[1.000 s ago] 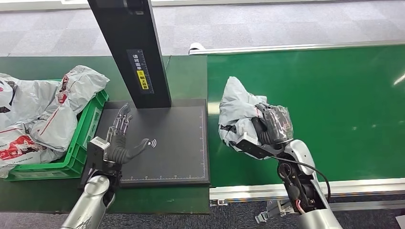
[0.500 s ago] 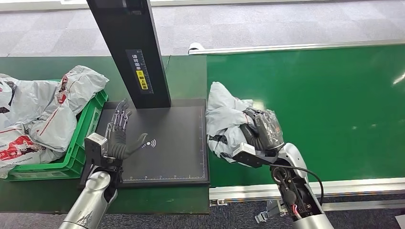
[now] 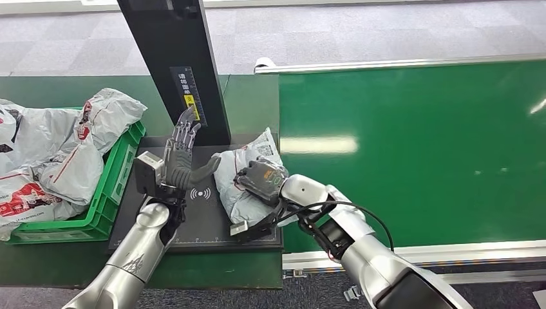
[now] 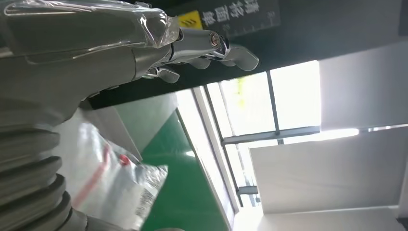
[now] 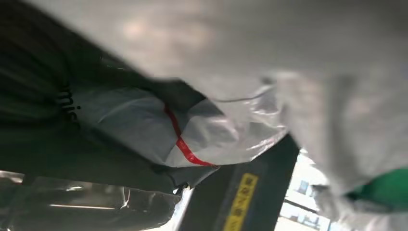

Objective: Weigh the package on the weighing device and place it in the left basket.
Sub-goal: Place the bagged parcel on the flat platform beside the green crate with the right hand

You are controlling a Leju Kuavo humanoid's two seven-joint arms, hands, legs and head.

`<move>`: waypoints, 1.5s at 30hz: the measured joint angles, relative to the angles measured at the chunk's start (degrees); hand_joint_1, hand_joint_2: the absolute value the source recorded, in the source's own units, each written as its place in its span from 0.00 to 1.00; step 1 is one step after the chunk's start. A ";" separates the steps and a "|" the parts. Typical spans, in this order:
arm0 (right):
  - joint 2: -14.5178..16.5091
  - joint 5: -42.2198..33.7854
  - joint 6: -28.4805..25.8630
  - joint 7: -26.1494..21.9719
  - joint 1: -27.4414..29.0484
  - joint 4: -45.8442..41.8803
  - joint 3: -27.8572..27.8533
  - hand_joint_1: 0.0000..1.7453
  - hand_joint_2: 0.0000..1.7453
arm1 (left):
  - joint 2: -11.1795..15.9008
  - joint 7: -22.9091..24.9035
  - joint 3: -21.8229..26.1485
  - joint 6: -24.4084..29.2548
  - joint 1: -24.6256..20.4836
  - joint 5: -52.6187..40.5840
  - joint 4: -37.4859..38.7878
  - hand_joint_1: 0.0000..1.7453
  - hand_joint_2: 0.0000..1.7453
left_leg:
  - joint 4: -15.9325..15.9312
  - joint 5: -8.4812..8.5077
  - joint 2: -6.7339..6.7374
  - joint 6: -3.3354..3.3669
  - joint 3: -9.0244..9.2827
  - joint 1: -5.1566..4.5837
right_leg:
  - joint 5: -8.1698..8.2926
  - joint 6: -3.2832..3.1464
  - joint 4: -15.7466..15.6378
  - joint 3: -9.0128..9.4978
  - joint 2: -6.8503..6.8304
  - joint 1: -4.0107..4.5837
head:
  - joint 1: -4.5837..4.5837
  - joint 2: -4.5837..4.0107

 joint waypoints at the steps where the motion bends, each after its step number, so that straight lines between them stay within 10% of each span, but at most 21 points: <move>1: 0.48 0.98 -0.60 0.98 -0.48 1.31 1.61 1.00 1.00 | -0.33 -0.01 -0.31 -0.48 -0.60 0.24 0.63 0.00 1.00 | 0.00 0.00 0.00 0.00 0.00 -0.01 | 0.00 0.00 0.00 0.00 0.00 -0.01 | 0.01 0.00; 7: 2.11 2.43 -6.02 2.74 -2.71 7.18 7.23 1.00 1.00 | -1.76 -0.01 -1.86 -2.49 -3.27 1.66 3.94 0.00 1.00 | 0.01 0.00 0.01 0.01 0.07 -0.04 | 0.03 0.03 -0.02 0.04 0.00 -0.03 | 0.01 0.00; 11: 2.47 1.38 -9.61 2.60 -3.02 9.10 8.01 0.07 1.00 | -2.28 -0.03 -2.64 -3.08 -4.25 2.26 5.20 0.00 1.00 | 0.01 0.00 0.02 0.01 0.11 -0.03 | 0.04 0.03 -0.02 0.06 0.01 -0.02 | -0.01 0.00; 12: 2.50 1.01 -10.31 2.60 -3.02 9.43 8.06 0.00 1.00 | -2.39 -0.03 -2.76 -3.17 -4.35 2.46 5.43 0.00 1.00 | 0.01 0.00 0.02 0.00 0.11 -0.02 | 0.04 0.03 -0.02 0.06 0.01 -0.02 | 0.00 0.00; 36: 1.95 -14.18 -21.60 -6.59 -2.66 10.03 -0.43 0.00 1.00 | -2.98 -0.01 -3.12 -2.61 -5.39 2.92 8.12 0.00 1.00 | 0.02 0.00 0.02 0.00 0.10 -0.03 | 0.04 0.03 -0.02 0.04 0.01 -0.02 | -0.01 0.00; 45: -2.34 -31.59 -20.86 -14.29 6.28 -7.43 -11.19 0.00 1.00 | -2.45 1.65 -3.08 -1.81 -5.11 2.51 7.48 0.00 1.00 | 0.02 0.00 -0.03 0.01 0.04 -0.03 | 0.03 0.03 -0.02 0.04 -0.02 -0.03 | 0.00 0.00</move>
